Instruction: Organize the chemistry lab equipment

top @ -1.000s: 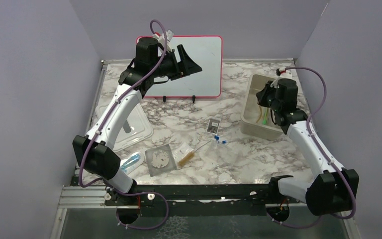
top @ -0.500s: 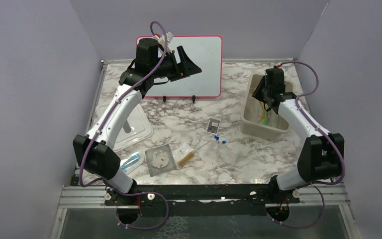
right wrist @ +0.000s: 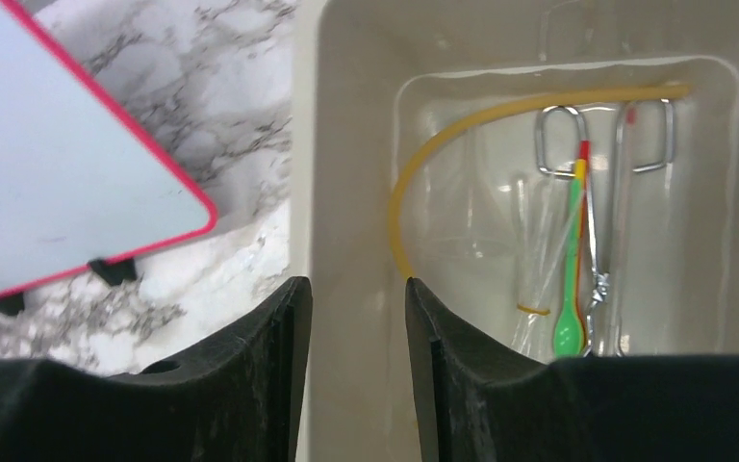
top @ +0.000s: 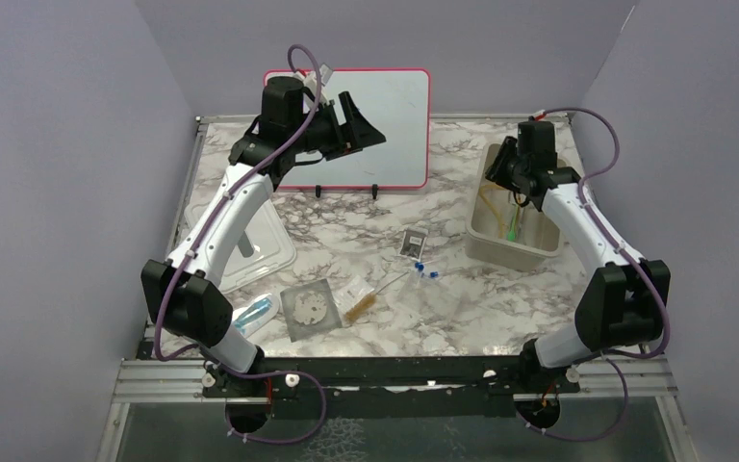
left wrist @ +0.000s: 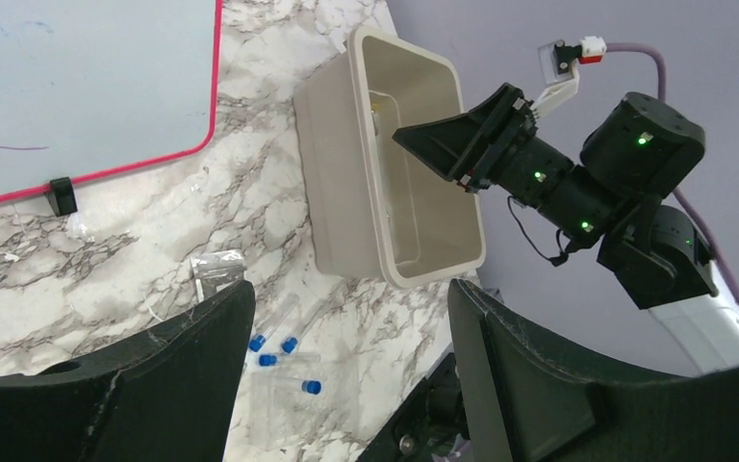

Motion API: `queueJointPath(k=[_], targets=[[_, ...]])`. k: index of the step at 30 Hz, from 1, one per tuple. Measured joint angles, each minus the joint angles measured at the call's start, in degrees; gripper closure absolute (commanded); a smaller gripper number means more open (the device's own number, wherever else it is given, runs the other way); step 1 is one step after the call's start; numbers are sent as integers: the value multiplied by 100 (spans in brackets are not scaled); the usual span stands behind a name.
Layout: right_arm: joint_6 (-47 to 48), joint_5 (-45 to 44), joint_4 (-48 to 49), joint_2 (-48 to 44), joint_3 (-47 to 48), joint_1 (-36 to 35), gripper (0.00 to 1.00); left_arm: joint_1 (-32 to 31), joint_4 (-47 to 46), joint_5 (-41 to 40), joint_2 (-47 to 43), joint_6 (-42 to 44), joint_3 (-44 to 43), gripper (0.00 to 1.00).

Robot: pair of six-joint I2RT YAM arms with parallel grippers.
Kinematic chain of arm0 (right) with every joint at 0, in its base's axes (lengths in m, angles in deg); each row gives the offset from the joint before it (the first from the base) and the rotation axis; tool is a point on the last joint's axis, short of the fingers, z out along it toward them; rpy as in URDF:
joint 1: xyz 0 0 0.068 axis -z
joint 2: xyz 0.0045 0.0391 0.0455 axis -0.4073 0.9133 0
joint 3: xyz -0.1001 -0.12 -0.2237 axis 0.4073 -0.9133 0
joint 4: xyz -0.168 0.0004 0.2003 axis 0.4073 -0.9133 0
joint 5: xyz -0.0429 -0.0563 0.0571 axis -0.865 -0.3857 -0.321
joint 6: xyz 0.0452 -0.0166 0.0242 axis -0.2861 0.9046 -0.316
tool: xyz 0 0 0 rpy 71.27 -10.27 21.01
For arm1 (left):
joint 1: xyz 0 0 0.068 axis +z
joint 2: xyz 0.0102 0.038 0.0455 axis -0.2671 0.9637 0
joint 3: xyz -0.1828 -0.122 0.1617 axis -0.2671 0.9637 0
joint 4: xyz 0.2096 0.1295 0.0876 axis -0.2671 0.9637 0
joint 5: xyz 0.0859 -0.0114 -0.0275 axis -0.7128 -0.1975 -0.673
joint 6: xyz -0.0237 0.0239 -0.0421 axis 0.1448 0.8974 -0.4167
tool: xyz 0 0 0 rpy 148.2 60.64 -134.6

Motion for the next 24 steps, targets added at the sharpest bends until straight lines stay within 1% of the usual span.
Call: queueJointPath(k=[6,11,15,20,22,23,24], targets=[[400,979,-122,-39,149,-20,51,0,4,-52,0,144,337,24],[503,1235,-442,-214,236,-310,50,-2,22,-249,-7,315,863,25],[516,1154,-662,-275,313,-1008,50,-2,72,-549,-11,435,1342,26],[492,859,-885,-157,315,-2173,50,-2,96,-898,-114,651,1969,32],[450,782,-966,-37,315,-2487,51,-9,114,-953,-181,761,2199,36],[426,765,-1012,33,315,-2592,51,-22,109,-970,-212,831,2310,42],[308,752,-1082,232,313,-2736,52,-175,138,-984,-297,1099,2671,44]])
